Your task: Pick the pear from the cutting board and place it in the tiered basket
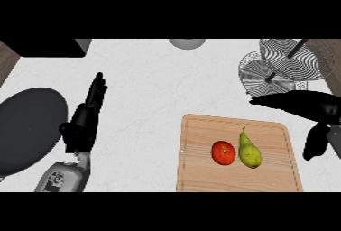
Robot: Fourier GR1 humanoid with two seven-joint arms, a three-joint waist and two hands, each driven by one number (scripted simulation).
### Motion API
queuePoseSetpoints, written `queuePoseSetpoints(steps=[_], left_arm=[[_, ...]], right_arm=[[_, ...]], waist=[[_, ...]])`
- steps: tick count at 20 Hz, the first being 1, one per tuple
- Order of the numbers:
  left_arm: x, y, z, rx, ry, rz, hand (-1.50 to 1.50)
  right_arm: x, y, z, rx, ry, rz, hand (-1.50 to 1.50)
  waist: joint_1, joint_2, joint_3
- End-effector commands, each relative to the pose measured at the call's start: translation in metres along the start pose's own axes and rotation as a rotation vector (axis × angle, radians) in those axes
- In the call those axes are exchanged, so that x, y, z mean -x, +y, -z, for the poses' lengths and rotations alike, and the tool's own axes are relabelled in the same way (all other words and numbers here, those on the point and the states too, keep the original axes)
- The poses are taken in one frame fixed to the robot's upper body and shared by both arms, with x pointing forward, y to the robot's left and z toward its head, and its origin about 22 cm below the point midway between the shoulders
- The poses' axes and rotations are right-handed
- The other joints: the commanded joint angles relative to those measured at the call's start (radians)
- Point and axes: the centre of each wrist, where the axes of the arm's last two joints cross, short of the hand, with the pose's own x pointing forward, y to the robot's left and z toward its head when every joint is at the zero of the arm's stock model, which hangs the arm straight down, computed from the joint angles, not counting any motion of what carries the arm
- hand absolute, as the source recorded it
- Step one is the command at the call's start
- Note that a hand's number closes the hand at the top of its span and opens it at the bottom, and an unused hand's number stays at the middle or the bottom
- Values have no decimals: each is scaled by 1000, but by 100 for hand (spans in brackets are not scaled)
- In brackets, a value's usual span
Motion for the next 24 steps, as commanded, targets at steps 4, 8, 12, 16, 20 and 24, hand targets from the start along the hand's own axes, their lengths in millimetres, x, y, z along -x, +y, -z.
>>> queuePoseSetpoints(steps=[4,8,12,16,20,24], left_arm=[[1,-9,-8,-9,-10,-5,0],[13,-5,-7,-1,11,17,0],[15,8,2,-15,1,1,0],[6,-11,-5,-3,-7,15,0],[10,-6,-22,-7,-11,-2,0],[1,1,-16,-25,7,10,0]], right_arm=[[7,17,16,-64,-39,40,-150],[24,45,27,-53,-80,69,-150],[2,38,26,-75,-90,52,-150],[13,30,39,-83,-89,55,-150],[0,32,49,-100,-81,79,-150],[-3,32,41,-111,-72,68,-150]], waist=[[-1,-1,0],[-1,1,0],[-7,-2,0],[1,0,0],[1,-2,0],[-2,-2,0]])
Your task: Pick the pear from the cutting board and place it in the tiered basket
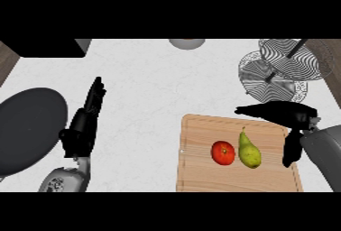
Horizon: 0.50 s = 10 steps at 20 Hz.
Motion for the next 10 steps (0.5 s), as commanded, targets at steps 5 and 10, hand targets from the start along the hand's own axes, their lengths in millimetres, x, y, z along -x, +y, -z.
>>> queuePoseSetpoints(steps=[5,10], left_arm=[[10,-19,7,13,0,-3,0],[12,-5,18,7,-7,-2,0]], right_arm=[[21,8,4,-66,-35,11,-150],[12,5,25,-73,-27,38,-150]], waist=[[-2,2,0],[0,2,0]])
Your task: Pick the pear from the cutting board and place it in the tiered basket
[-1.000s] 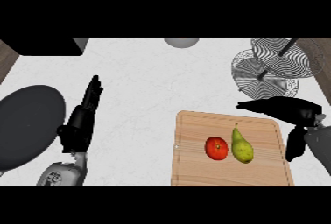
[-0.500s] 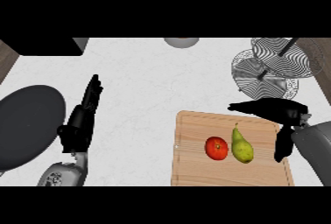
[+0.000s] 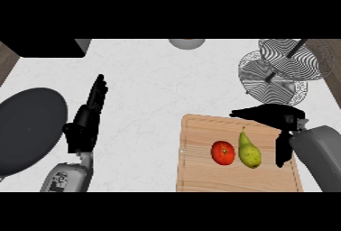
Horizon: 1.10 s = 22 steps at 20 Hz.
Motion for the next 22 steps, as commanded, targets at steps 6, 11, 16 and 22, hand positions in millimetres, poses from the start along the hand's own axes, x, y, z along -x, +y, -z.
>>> queuePoseSetpoints(steps=[6,11,16,22], left_arm=[[1,18,-9,5,-6,-7,0],[3,3,-10,1,3,-9,0],[-6,-9,-6,9,-4,-21,0],[-3,-1,1,4,-4,0,0]], right_arm=[[9,16,13,-35,-43,40,-150],[15,15,14,-25,-48,59,-150],[25,49,17,-16,-52,91,-150],[-1,69,32,66,-43,92,150]], waist=[[2,0,0],[2,0,0],[0,0,0],[-4,-1,0]])
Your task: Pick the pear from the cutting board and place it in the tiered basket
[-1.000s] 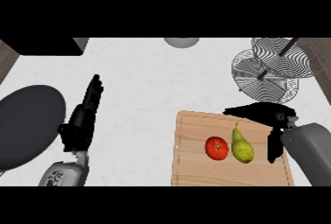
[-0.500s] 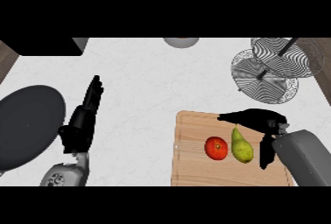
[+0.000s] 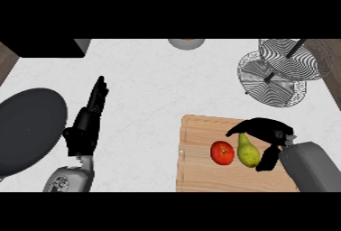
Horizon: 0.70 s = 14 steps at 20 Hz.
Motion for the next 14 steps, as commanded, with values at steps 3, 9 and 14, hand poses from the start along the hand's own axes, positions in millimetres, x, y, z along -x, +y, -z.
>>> queuePoseSetpoints(steps=[3,9,14], left_arm=[[6,-9,2,13,-6,-1,0],[8,8,0,0,7,-6,0],[6,11,-3,-24,14,9,0]], right_arm=[[16,8,21,110,-46,-71,150],[-5,22,-7,181,-8,-227,150],[7,36,-24,257,271,-547,150]], waist=[[8,5,3],[-6,0,2],[-23,-7,1]])
